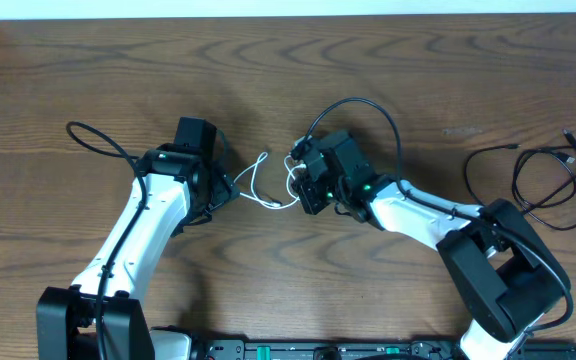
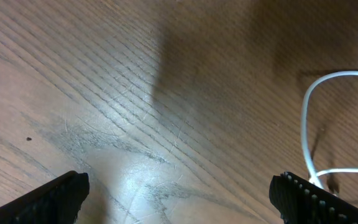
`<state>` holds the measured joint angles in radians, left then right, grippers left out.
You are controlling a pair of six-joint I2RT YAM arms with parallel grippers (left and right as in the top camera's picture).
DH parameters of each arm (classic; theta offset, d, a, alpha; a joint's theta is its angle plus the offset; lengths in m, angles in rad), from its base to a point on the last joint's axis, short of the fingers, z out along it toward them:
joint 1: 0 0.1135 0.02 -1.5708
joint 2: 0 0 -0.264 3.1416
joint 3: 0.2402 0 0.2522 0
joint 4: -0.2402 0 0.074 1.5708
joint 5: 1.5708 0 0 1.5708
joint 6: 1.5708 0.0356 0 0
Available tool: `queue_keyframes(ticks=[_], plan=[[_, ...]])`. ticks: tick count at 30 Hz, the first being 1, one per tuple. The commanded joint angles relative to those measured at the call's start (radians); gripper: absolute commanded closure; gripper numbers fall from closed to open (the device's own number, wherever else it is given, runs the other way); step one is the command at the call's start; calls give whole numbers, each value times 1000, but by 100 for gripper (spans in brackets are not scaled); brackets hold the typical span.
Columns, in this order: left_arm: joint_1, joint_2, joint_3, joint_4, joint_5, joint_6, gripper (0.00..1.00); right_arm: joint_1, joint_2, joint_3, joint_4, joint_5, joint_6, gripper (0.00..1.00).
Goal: Untangle cables
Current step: 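Lift the white cable with the right gripper and carry it rightward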
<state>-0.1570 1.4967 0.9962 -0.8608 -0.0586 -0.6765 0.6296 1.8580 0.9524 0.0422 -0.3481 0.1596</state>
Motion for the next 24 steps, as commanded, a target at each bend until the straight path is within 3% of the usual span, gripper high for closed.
queue_keyframes(ticks=[1, 14, 24], plan=[[4, -1, 4, -6, -14, 10, 2, -33, 3, -1, -5, 25, 0, 99], [4, -1, 4, -6, -14, 10, 2, -203, -132, -1, -131, 50, 11, 99], [4, -1, 4, -6, -13, 10, 2, -184, -298, -1, -250, 50, 11, 99]])
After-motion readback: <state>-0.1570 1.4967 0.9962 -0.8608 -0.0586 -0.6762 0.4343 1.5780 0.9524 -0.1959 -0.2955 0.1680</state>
